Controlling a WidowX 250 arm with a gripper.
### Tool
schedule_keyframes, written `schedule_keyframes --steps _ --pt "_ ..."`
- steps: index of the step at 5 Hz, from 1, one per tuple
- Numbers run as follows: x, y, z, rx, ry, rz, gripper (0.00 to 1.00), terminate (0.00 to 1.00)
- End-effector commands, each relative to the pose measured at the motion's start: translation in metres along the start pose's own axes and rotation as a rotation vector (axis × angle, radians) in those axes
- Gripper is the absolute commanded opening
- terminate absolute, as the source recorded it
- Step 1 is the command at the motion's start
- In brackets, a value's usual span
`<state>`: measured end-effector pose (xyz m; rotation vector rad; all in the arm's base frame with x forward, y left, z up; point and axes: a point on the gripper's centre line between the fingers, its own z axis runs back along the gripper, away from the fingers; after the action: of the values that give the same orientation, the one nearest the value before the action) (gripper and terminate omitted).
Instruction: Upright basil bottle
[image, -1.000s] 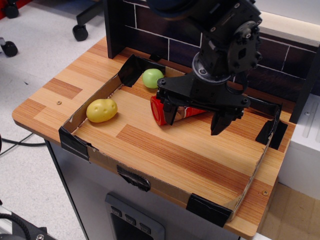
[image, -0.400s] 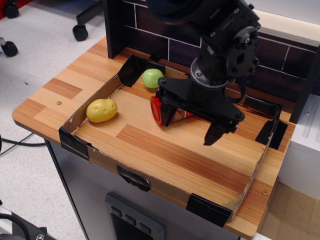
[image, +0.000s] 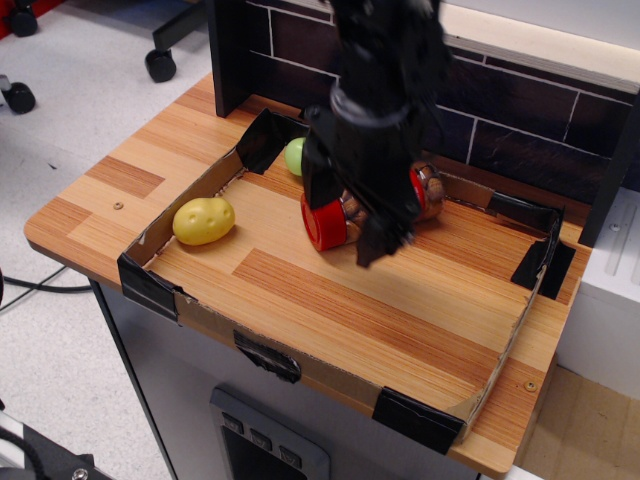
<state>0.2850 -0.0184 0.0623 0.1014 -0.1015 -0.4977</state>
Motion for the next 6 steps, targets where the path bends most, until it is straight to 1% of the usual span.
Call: schedule_keyframes --steps 1,2,3,4,5,6 --pt "0.008 0.034 0.015 0.008 -0.123 -0.09 1.0 0.0" --pt "0.006 0.032 0.007 0.028 -0.113 -0.093 1.0 0.0" --pt "0.008 0.033 -0.006 0.061 -0.099 -0.063 1.0 0.0" --pt "0.013 0.03 -0.016 0.036 -0.069 -0.088 1.0 0.0" --pt "0.018 0.029 -0.029 0.025 -0.056 -0.102 1.0 0.0" --pt "0.02 0.026 -0.04 0.043 -0.045 -0.122 1.0 0.0"
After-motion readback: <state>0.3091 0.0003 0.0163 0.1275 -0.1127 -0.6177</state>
